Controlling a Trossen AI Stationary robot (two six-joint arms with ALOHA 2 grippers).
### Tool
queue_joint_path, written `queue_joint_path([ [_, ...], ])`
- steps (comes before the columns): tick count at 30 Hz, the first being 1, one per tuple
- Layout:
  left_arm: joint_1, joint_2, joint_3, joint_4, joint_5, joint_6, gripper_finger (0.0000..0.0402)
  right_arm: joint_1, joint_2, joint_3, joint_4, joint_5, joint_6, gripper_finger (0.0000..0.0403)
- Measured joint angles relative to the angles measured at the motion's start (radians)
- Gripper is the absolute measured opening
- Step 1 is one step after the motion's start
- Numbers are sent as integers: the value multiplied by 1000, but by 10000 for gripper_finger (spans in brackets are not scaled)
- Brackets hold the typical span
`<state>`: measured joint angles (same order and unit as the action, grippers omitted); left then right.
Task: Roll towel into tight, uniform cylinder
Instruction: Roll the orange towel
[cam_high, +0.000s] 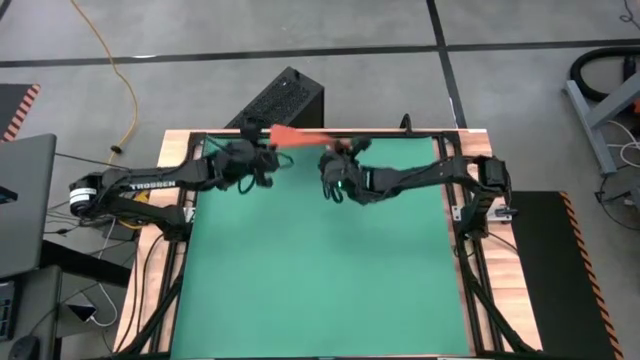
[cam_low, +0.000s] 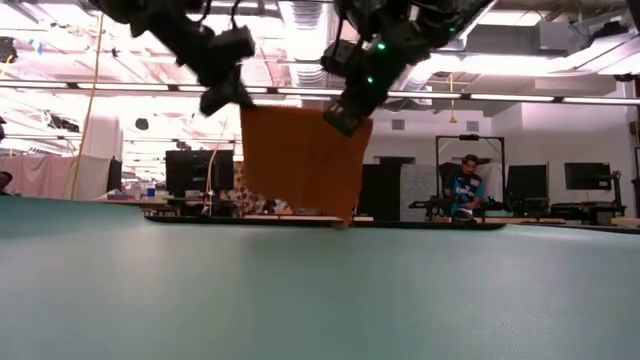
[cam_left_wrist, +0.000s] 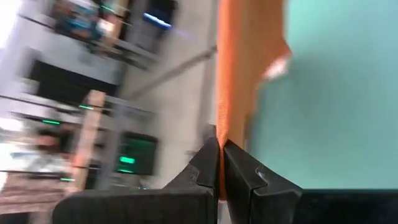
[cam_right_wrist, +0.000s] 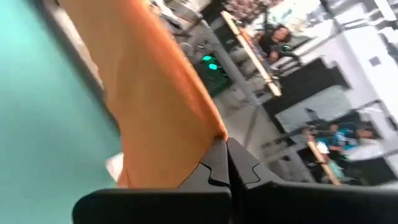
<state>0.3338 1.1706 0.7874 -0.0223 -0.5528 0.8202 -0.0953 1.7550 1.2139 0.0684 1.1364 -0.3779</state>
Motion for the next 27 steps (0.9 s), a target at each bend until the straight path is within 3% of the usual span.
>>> queue_joint_path([
  [9, -301, 0, -282, -68, 41, -426, 0, 285, 1, -230, -4, -91, 441, 0],
  [14, -470, 0, -334, -44, 99, -609, 0, 409, 1, -254, -9, -148, 550, 5],
  [20, -588, 0, -335, -11, 236, -731, 0, 456, 1, -255, -30, -298, 599, 29],
  [27, -668, 7, -335, -12, 261, -798, 16, 462, 1, -255, -122, -532, 669, 67],
])
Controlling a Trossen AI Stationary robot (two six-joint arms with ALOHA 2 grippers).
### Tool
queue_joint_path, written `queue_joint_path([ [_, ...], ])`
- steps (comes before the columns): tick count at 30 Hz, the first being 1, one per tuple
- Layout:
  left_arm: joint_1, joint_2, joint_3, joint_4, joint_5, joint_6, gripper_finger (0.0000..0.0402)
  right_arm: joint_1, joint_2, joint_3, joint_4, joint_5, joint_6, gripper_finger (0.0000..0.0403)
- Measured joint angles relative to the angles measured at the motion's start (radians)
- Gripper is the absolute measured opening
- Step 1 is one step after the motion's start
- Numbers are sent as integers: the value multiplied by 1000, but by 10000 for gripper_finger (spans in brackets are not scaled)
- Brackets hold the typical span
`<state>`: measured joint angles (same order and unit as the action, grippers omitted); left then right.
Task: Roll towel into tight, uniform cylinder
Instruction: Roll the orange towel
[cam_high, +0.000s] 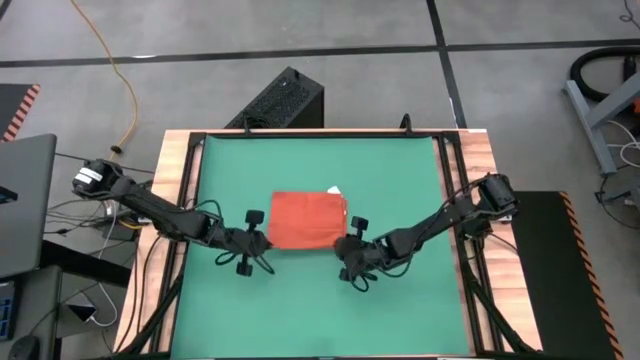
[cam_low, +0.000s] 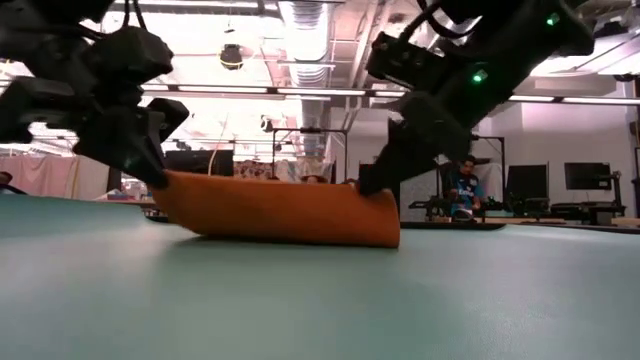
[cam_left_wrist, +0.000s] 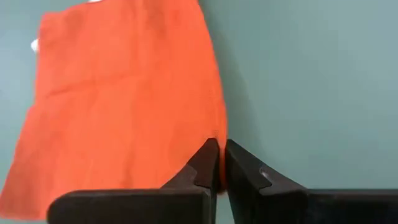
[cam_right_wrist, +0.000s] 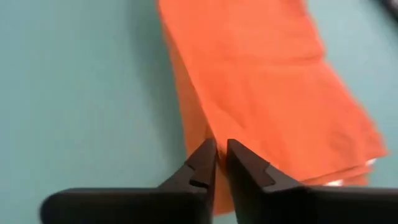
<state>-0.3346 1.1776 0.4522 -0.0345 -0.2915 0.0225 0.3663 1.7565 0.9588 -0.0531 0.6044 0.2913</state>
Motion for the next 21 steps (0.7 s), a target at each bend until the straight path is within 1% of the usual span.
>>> queue_joint_path([
  [3, -28, 3, 0, -10, 17, -2, 38, 20, 0, 0, 11, -58, 0, 98],
  [5, -44, 3, 0, -7, 39, -6, 55, 38, -1, 0, 25, -66, 0, 122],
  [9, -70, 3, 0, -8, 47, -9, 89, 76, -2, 0, 69, -50, 1, 166],
  [12, -81, 3, 0, -7, 43, -14, 110, 109, -2, 0, 52, 3, 21, 190],
  [14, -83, 3, 0, -5, 24, -18, 119, 122, -2, 0, 38, 93, 24, 197],
  [17, -80, 3, 0, 13, -72, -12, 123, 107, -2, 0, 29, 234, 22, 194],
  [18, -79, 3, 0, 17, -107, -8, 123, 93, -3, 0, 29, 255, 14, 190],
  [19, -79, 3, 0, 25, -138, -9, 124, 77, -3, 0, 30, 252, -2, 186],
  [21, -80, 3, 0, 44, -159, -21, 124, 47, -3, 0, 31, 185, -7, 179],
])
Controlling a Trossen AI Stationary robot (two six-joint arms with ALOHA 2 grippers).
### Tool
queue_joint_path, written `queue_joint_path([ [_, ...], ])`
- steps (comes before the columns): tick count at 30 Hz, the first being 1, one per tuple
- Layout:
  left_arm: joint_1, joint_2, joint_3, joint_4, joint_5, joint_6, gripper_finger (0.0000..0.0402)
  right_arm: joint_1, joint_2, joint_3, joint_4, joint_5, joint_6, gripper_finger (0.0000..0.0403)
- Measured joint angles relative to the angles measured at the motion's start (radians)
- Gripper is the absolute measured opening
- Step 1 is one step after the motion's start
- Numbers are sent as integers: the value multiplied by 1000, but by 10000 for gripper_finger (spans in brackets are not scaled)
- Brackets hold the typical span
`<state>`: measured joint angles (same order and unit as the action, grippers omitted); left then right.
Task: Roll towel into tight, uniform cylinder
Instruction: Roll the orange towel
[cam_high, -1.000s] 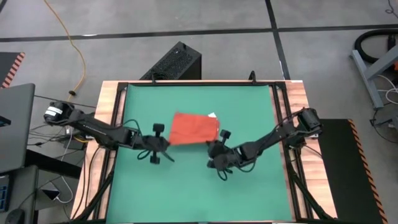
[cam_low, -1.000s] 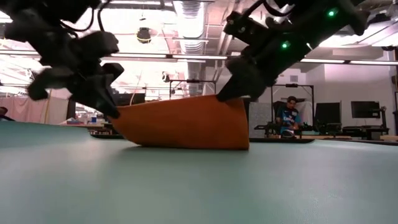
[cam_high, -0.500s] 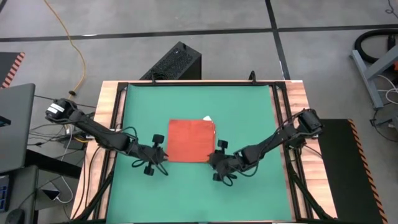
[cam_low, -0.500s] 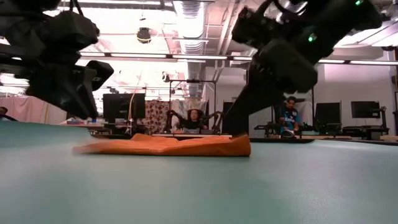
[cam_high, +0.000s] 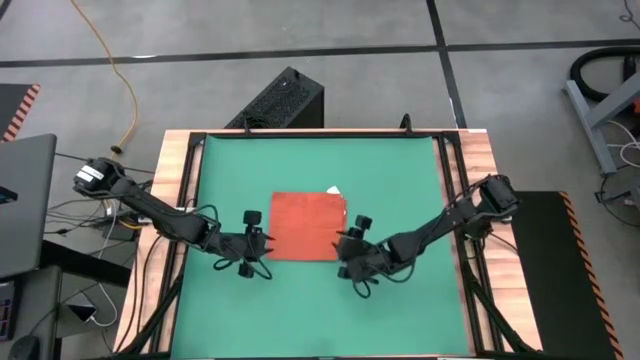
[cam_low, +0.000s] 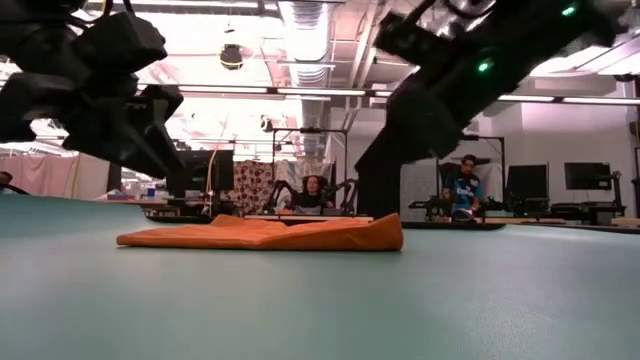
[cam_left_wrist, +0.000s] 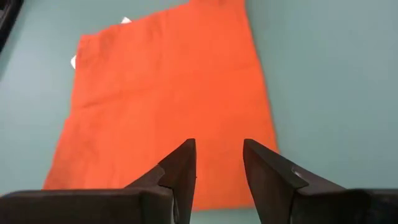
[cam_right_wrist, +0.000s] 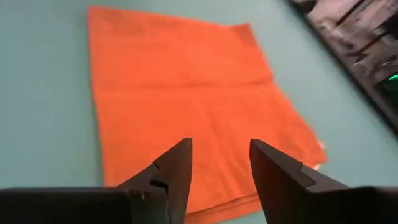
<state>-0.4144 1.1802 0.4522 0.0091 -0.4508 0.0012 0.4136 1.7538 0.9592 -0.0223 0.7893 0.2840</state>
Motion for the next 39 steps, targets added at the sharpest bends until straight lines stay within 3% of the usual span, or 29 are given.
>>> queue_joint_path([
  [3, 0, 0, 0, -3, 23, -13, 124, -19, 1, 0, 3, -188, -1, 177],
  [5, 0, 0, 0, -2, 39, -16, 124, -13, 1, 0, 5, -234, -1, 180],
  [22, 0, 0, 0, -2, 45, -50, 124, 10, 2, 0, -90, -264, 6, 191],
  [30, 0, 0, 0, -3, 45, -51, 124, 10, 98, 14, -82, -258, 3, 187],
  [34, 0, 0, 0, -13, 45, -61, 124, 15, 118, 58, -112, -243, 4, 146],
  [39, 0, 0, 0, -18, 45, -66, 124, 35, 112, 104, -166, -181, 3, 54],
])
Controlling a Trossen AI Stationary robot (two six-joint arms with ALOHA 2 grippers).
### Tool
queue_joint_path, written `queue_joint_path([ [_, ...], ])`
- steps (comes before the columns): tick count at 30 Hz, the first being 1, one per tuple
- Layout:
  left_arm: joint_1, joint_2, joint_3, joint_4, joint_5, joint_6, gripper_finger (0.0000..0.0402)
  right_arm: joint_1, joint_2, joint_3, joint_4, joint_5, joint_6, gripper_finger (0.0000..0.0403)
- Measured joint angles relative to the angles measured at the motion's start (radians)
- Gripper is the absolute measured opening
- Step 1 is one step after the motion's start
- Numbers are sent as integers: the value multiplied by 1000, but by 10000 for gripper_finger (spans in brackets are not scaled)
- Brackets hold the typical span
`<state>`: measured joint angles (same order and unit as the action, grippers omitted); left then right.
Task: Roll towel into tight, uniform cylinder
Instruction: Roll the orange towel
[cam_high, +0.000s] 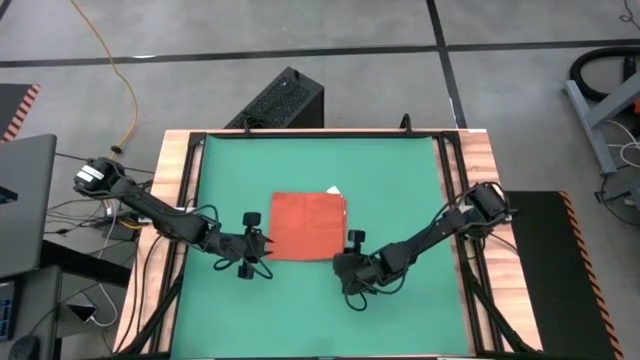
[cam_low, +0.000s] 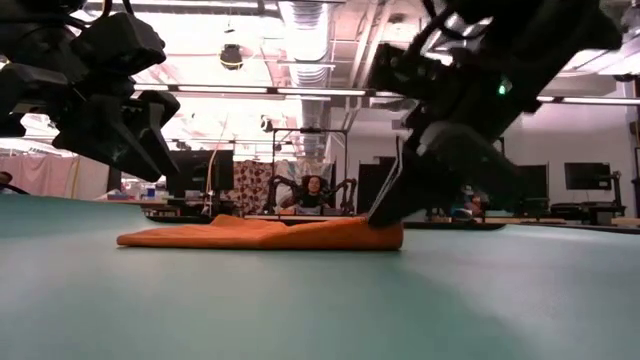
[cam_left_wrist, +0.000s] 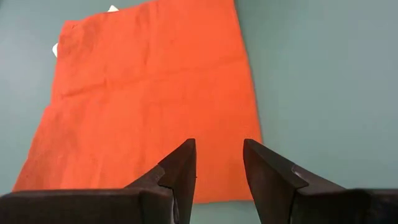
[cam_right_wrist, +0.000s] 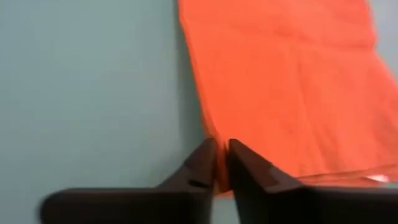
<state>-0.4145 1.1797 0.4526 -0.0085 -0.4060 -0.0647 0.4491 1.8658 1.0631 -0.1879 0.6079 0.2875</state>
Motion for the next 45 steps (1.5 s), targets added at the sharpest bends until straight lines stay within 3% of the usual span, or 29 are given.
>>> queue_joint_path([
  [3, 0, 0, 0, 2, 0, 0, 124, 16, -2, 37, -31, 12, 1, 13],
  [10, 0, 0, 0, 4, 0, 0, 124, 69, 5, 51, -13, 14, 35, 15],
  [16, 0, 0, 0, 46, 0, -4, 124, 102, 89, 51, 68, -115, 37, 22],
  [21, 0, 0, 0, 95, 27, -10, 124, 111, 158, 86, 114, -126, 59, 46],
  [28, 0, 0, 1, 149, 54, -9, 124, 164, 164, 153, 36, -89, 42, 90],
  [36, 0, 1, 1, 150, 89, 14, 124, 236, 158, 261, -36, 108, 63, 161],
  [45, -12, 1, 1, 151, 158, 22, 124, 251, 218, 250, 16, 182, 168, 200],
])
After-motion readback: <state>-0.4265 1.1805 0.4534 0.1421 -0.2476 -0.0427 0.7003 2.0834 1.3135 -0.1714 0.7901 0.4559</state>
